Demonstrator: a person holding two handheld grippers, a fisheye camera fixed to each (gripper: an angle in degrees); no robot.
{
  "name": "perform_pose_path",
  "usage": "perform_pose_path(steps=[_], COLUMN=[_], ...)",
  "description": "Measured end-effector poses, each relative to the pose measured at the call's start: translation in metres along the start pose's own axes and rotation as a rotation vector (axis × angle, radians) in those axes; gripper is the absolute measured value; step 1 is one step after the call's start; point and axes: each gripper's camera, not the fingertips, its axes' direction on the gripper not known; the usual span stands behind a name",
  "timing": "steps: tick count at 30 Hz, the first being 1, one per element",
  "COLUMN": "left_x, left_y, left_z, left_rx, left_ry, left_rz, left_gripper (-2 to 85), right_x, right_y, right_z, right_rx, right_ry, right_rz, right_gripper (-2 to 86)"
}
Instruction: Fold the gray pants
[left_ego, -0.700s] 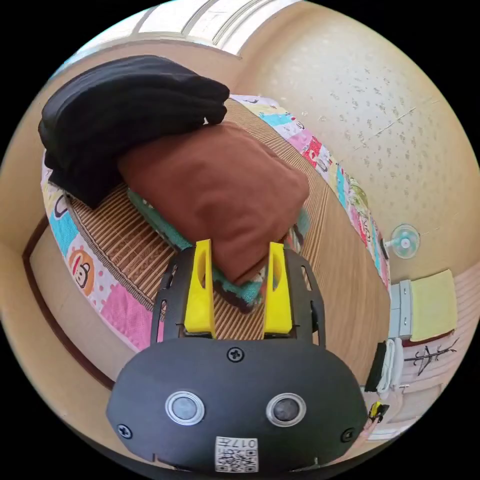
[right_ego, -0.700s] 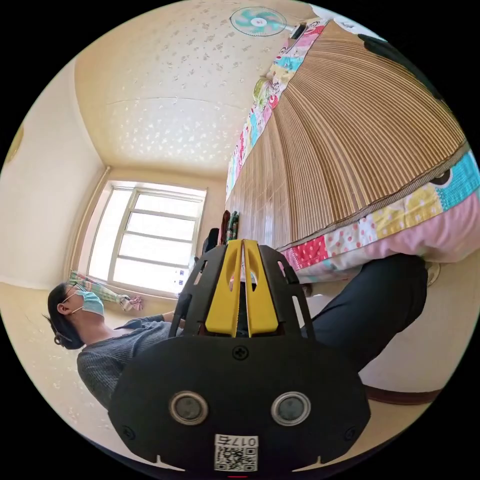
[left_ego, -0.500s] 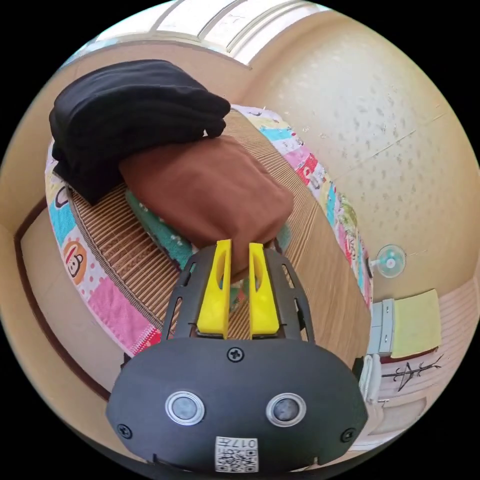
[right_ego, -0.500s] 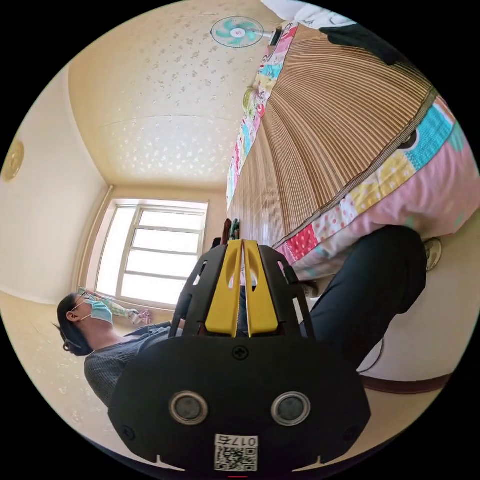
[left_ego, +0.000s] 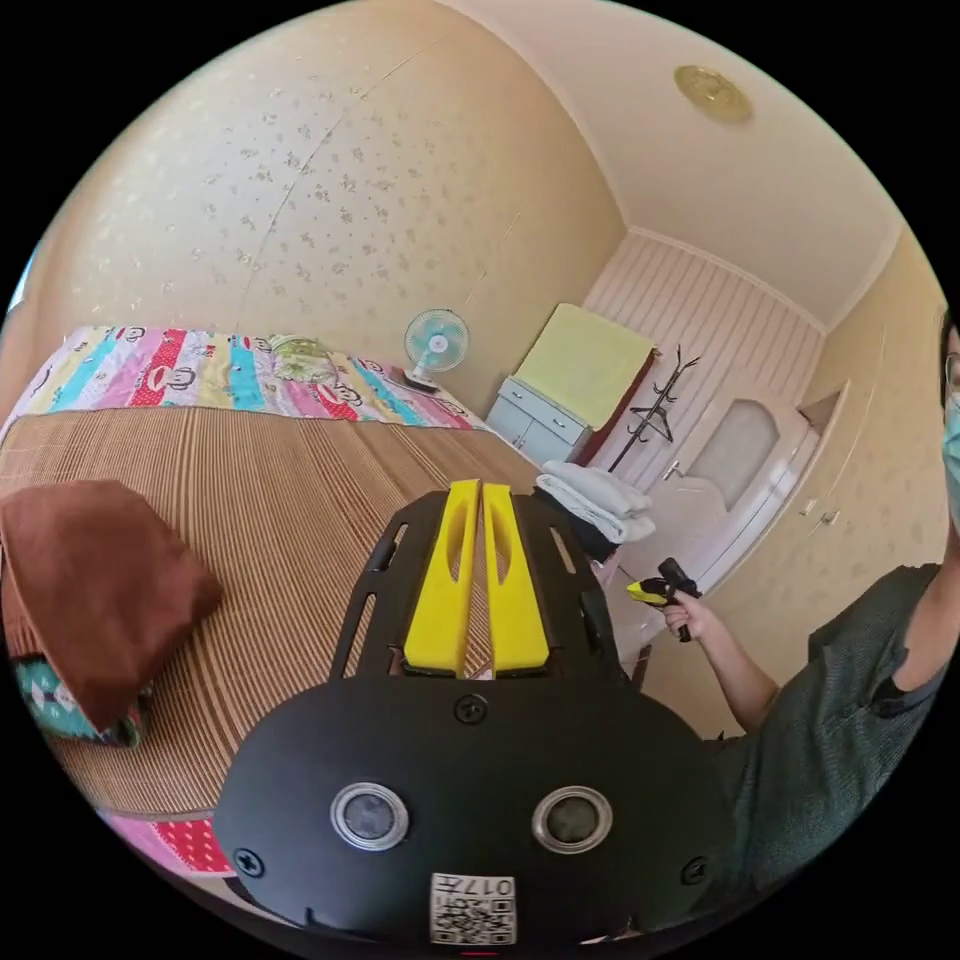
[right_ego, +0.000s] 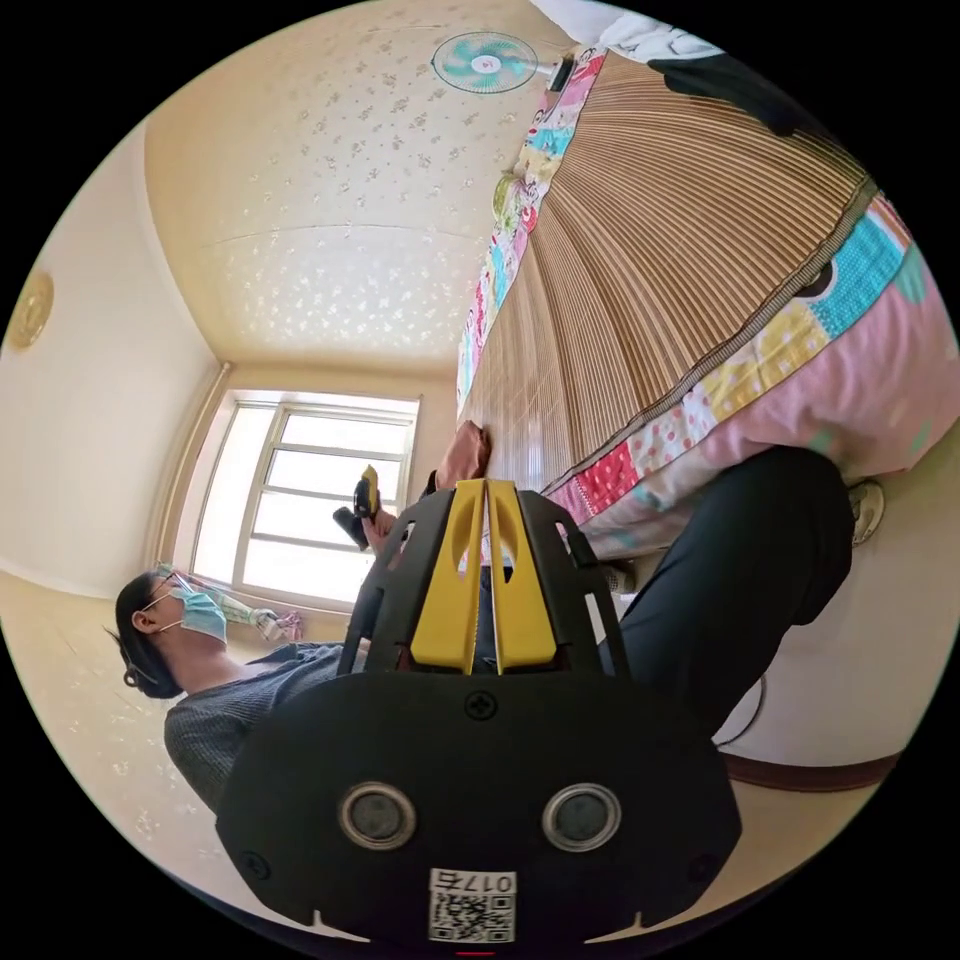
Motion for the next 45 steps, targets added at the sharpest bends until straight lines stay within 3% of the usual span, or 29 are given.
perform_pose_path(steps=[3, 7, 11, 13, 16, 18, 22, 24, 29, 33, 38, 41, 45], left_x=[-0.064, -0.157, -0.212, -0.207, -0.192, -0.148, -0.027, 0.055, 0.168, 0.170, 0.143, 0.121, 0.069], left_y=[0.044, 0.078, 0.089, 0.080, 0.049, 0.021, 0.012, 0.048, 0.169, 0.233, 0.253, 0.252, 0.247], left_z=[-0.054, -0.092, -0.049, -0.037, -0.018, 0.009, 0.068, 0.107, 0.158, 0.155, 0.114, 0.084, 0.038], left_rx=[0.151, 0.122, -0.026, -0.027, 0.093, 0.085, -0.087, -0.209, -0.484, -0.593, -0.618, -0.575, -0.412], left_ry=[-0.376, -0.582, -0.422, -0.459, -0.067, 0.069, 0.062, 0.180, 0.376, 0.404, 0.380, 0.298, 0.112], left_rz=[-0.254, -0.515, -0.590, -0.553, -0.449, -0.324, -0.004, 0.189, 0.385, 0.271, 0.196, 0.131, -0.097], left_gripper=[3.8, 13.3, 13.3, 9.4, 3.4, 2.4, 2.2, 2.4, 3.1, 4.6, 4.5, 4.2, 4.0], right_x=[0.012, 0.035, 0.043, 0.042, 0.043, 0.047, 0.067, 0.076, 0.098, 0.107, 0.082, 0.054, 0.005], right_y=[0.010, 0.013, 0.004, -0.004, -0.006, -0.004, 0.009, 0.015, 0.030, 0.032, 0.024, 0.030, 0.067], right_z=[-0.008, -0.013, 0.008, 0.033, 0.067, 0.084, 0.103, 0.109, 0.136, 0.187, 0.311, 0.421, 0.561], right_rx=[-0.022, -0.009, 0.009, -0.026, -0.118, -0.177, -0.179, -0.180, -0.233, -0.338, -0.491, -0.587, -0.572], right_ry=[0.061, 0.101, 0.022, -0.050, -0.035, -0.010, -0.024, -0.026, 0.044, 0.167, 0.323, 0.445, 0.638], right_rz=[0.029, 0.078, 0.051, 0.009, -0.018, -0.020, -0.004, 0.001, 0.010, -0.031, -0.248, -0.406, -0.679], right_gripper=[0.4, 0.3, 0.3, 0.3, 0.3, 0.3, 0.2, 0.2, 0.4, 1.2, 5.0, 10.8, 19.3])
